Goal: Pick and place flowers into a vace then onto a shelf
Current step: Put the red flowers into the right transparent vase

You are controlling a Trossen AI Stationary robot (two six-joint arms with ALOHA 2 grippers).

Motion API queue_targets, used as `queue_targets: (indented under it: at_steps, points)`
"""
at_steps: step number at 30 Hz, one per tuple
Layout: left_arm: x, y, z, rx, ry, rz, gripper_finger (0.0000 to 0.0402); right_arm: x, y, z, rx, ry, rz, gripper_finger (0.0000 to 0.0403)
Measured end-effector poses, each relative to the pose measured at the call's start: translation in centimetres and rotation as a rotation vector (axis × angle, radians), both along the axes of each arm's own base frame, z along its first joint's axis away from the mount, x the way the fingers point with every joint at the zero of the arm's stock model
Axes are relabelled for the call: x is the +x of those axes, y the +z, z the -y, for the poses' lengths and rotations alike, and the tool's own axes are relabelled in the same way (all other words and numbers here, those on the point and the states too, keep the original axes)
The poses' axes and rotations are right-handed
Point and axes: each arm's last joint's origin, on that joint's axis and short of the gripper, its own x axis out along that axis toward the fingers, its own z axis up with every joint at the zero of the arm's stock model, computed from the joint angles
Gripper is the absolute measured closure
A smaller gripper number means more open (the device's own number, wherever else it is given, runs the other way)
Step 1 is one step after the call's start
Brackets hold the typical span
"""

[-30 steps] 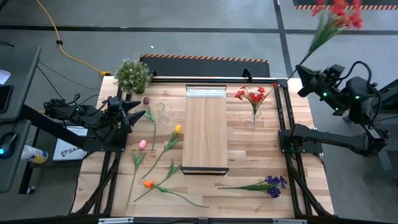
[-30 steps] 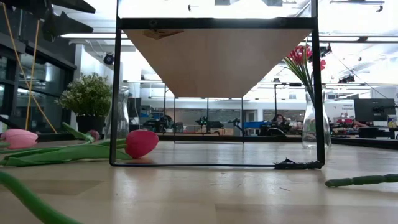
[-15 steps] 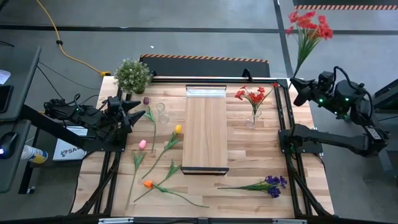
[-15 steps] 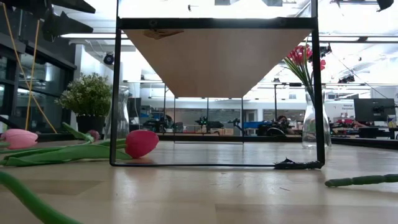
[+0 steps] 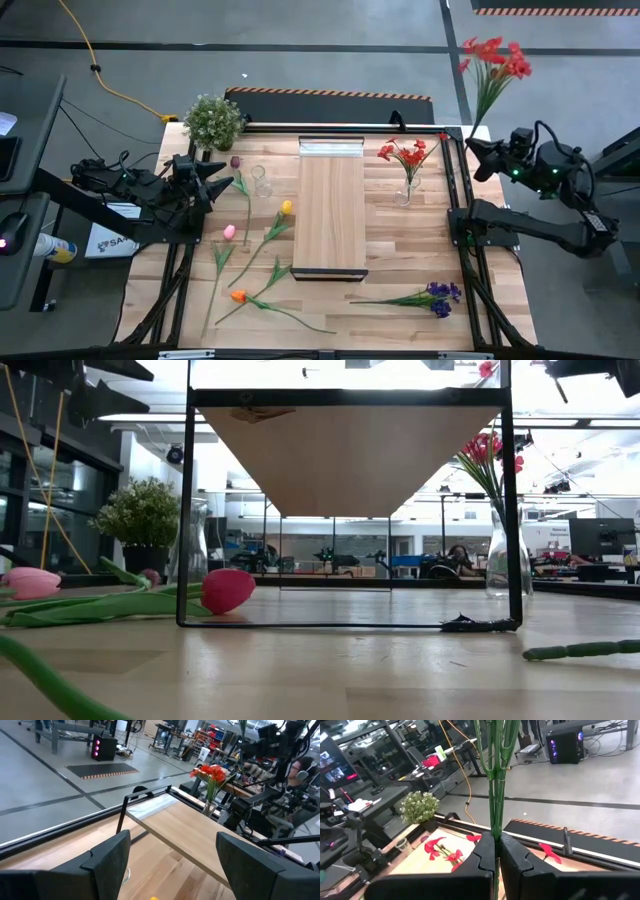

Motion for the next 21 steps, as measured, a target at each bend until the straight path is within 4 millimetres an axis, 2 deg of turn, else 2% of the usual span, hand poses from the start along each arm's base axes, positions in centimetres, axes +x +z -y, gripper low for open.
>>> queue_targets:
  at_steps: [6, 16, 21]
  points:
    - [0.0, 0.0, 0.0, -0.004, 0.0, 0.002, 0.0076, 0.2, -1.7, -0.1, -0.002, 0.043, 0.024, 0.0403]
    - [0.0, 0.0, 0.0, -0.004, -0.001, 0.002, 0.0076, 2.4, -5.9, 0.7, -0.035, 0.121, 0.137, 0.0403]
    - [0.0, 0.0, 0.0, -0.004, -0.001, 0.002, 0.0076, 2.9, -7.1, 0.8, -0.03, 0.138, 0.165, 0.0403]
